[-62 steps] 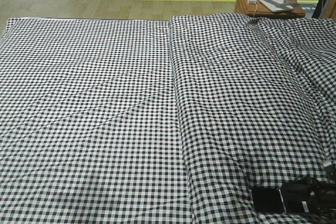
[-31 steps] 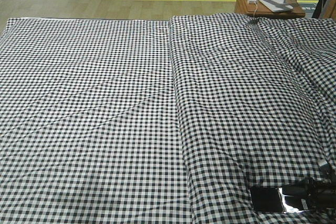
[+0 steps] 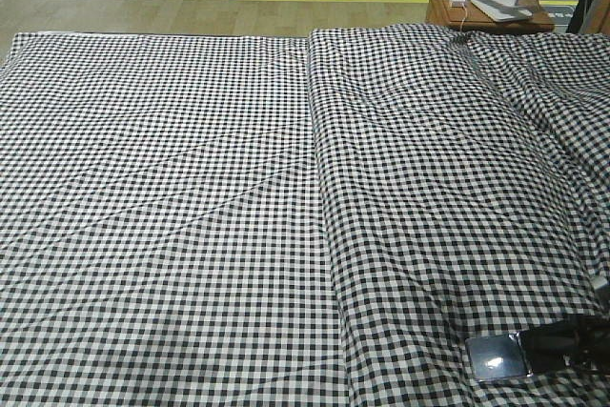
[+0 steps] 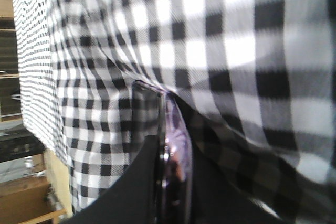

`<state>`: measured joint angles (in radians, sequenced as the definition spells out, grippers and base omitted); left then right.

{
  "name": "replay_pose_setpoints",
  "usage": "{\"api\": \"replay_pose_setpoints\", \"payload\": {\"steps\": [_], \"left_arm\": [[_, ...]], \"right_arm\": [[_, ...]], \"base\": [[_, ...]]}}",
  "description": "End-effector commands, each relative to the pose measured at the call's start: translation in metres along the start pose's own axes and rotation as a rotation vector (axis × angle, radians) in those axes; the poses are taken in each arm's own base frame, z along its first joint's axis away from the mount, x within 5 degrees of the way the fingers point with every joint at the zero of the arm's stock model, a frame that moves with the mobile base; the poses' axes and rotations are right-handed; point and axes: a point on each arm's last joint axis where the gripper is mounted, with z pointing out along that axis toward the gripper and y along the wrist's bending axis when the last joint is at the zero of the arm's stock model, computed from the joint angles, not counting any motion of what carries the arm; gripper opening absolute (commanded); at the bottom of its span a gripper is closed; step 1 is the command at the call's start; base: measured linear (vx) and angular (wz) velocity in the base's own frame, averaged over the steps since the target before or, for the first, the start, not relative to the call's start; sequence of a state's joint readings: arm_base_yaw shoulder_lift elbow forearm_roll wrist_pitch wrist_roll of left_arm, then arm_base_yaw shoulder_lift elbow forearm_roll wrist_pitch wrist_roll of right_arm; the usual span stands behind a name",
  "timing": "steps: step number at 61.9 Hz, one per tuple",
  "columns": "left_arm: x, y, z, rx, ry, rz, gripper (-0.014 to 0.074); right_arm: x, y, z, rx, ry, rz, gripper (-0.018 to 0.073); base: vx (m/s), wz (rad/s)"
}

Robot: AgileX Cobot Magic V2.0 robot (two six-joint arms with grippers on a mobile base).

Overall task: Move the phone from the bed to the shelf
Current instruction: 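Close the right gripper on the black phone's edge, then lift the phone with the right gripper up off the bed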

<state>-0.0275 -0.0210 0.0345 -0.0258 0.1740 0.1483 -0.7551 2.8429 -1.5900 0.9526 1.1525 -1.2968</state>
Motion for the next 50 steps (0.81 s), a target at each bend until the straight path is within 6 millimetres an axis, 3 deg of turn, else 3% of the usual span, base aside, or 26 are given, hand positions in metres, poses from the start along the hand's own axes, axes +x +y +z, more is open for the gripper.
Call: {"api": "replay_pose_setpoints", "payload": {"steps": [1,18,34,41,50], "left_arm": [[-0.014,0.002,-0.002,-0.009,-0.100,-0.015,0.0001],[-0.014,0.002,-0.002,-0.009,-0.100,-0.015,0.0001],[-0.014,0.002,-0.002,-0.009,-0.100,-0.015,0.0001],[-0.014,0.002,-0.002,-0.009,-0.100,-0.015,0.0001],[-0.014,0.002,-0.002,-0.009,-0.100,-0.015,0.0001]], "right_arm": [[-0.024,0.037,-0.037,-0.074,-0.035,-0.043,-0.0009],[-0.049,0.083,-0.082,0.010,-0.075,-0.057,-0.0005],[-0.070,0.152,-0.133,0.061,-0.208,-0.170,-0.0003],[-0.069,0.191,-0.140,0.045,-0.264,-0.294,-0.0003],[-0.064,0.242,-0.135,0.011,-0.296,-0.410,-0.0003]], "base": [[0.00,0.00],[0.00,0.00],[0.00,0.00],[0.00,0.00],[0.00,0.00]]}}
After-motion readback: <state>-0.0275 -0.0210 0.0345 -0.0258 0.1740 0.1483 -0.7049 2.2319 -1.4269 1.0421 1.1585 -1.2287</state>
